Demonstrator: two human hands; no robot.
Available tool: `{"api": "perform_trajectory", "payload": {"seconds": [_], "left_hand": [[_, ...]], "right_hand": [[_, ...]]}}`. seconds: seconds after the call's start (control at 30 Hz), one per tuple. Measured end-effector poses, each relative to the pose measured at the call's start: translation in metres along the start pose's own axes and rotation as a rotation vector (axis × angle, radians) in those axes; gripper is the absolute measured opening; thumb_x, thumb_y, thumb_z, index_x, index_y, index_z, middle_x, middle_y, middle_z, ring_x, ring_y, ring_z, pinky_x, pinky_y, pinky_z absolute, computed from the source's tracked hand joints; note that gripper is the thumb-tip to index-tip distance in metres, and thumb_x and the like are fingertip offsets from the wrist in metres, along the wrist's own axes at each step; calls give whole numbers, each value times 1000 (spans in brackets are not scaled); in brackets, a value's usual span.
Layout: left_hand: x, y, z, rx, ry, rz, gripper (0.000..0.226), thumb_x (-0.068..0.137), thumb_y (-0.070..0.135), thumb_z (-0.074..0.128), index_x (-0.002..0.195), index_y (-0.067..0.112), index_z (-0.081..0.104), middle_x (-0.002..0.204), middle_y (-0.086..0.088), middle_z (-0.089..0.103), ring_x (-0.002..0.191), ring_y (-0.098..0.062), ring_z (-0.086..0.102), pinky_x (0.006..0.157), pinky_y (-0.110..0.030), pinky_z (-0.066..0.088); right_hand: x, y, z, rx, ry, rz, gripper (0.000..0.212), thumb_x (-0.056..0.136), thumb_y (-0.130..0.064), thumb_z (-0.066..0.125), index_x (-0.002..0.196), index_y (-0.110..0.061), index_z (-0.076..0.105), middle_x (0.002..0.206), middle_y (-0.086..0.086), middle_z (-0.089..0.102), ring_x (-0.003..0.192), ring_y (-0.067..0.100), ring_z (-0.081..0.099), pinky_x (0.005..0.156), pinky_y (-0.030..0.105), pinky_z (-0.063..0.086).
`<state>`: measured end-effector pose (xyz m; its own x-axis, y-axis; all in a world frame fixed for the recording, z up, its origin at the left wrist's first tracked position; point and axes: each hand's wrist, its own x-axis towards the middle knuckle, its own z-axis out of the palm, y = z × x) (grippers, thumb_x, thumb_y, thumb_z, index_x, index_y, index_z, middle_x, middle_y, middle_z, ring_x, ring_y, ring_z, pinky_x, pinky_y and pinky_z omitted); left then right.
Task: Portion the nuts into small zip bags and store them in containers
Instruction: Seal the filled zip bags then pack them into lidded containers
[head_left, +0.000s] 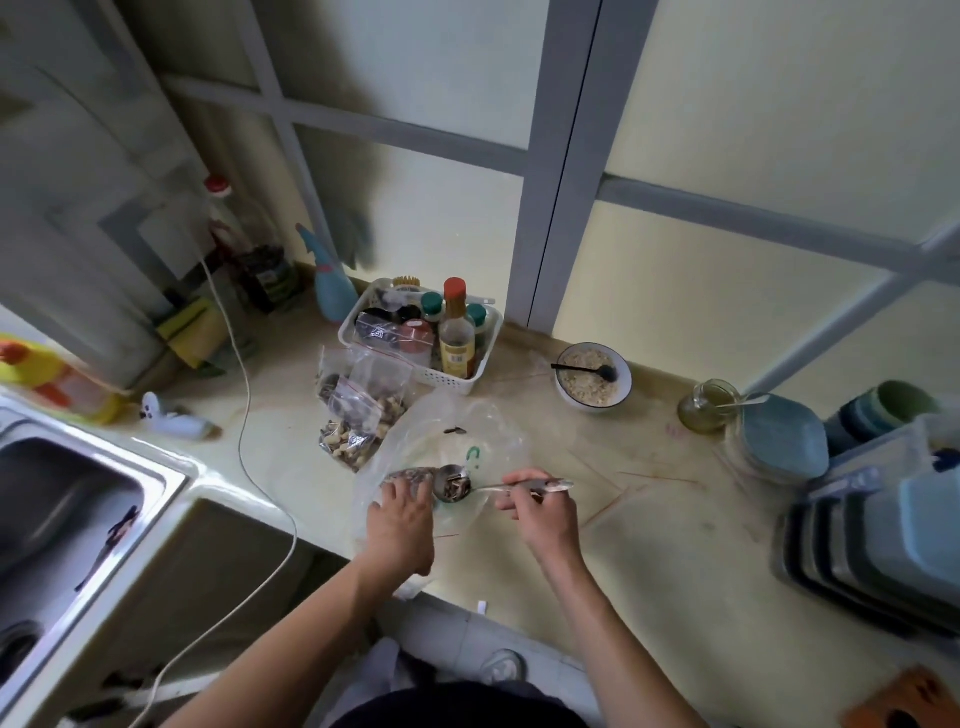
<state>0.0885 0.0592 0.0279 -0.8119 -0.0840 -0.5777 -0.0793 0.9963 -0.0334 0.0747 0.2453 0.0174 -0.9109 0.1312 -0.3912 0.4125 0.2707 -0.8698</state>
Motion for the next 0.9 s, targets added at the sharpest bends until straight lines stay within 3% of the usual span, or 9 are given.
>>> {"api": "perform_trajectory", "payload": {"seconds": [0.1,0.2,0.27,0.37,0.4,0.57,0.73,0.8,0.9], "left_hand": [[0,1,6,-35,151,-47,46,93,13,49,139,13,46,136,-11,50,120,-29,53,91,-36,49],[7,-1,7,-252,216,-84,24,87,2,45,102,6,63,108,-13,68,95,-29,66,74,-34,51],[11,-2,6,-220,156,-48,27,84,8,56,110,9,61,116,-12,66,101,-29,63,79,-35,52],[18,-1,14,-7,15,48,95,77,31,81,151,12,25,143,-12,42,129,-29,45,98,-38,46],[16,1,16,74,23,47,101,79,33,80,154,11,17,145,-13,37,132,-30,41,99,-37,45],[16,4,24,-117,235,-9,43,90,10,48,132,15,48,124,-10,55,110,-29,57,80,-38,49],[20,6,8,-445,143,-62,16,86,19,66,100,12,70,102,-10,70,96,-29,65,75,-33,49],[21,5,4,-537,117,-87,6,86,20,65,87,14,68,86,-9,70,82,-27,67,71,-32,50],[25,7,5,-772,25,-150,26,91,12,51,66,18,48,60,-2,56,53,-19,55,55,-27,46]], "right_hand": [[-3,0,-6,39,37,-23,24,88,-5,54,80,-20,71,66,0,74,72,17,75,83,51,59],[-6,-3,-13,61,63,-49,24,90,-5,53,80,-17,71,67,-1,74,70,18,75,84,51,58],[-6,-4,-18,58,71,-66,23,90,-6,53,80,-17,71,67,-2,74,70,19,74,83,51,58],[-4,-6,-24,59,74,-83,23,90,-6,53,79,-17,70,66,0,73,68,19,74,81,51,58],[-5,-6,-26,57,73,-88,23,89,-6,53,79,-16,70,66,1,73,67,18,73,81,51,58],[-4,-8,-34,38,60,-103,21,81,-22,50,77,-22,71,63,1,73,69,17,73,82,52,58],[-4,-10,-39,45,76,-119,21,83,-21,50,76,-20,70,62,2,71,66,17,72,80,50,59],[-5,-14,-39,63,96,-126,23,80,-25,47,76,-17,69,61,3,70,63,14,71,78,46,59],[-5,-20,-41,58,148,-139,27,80,-29,44,76,-18,67,58,3,69,63,8,67,75,36,55]]}}
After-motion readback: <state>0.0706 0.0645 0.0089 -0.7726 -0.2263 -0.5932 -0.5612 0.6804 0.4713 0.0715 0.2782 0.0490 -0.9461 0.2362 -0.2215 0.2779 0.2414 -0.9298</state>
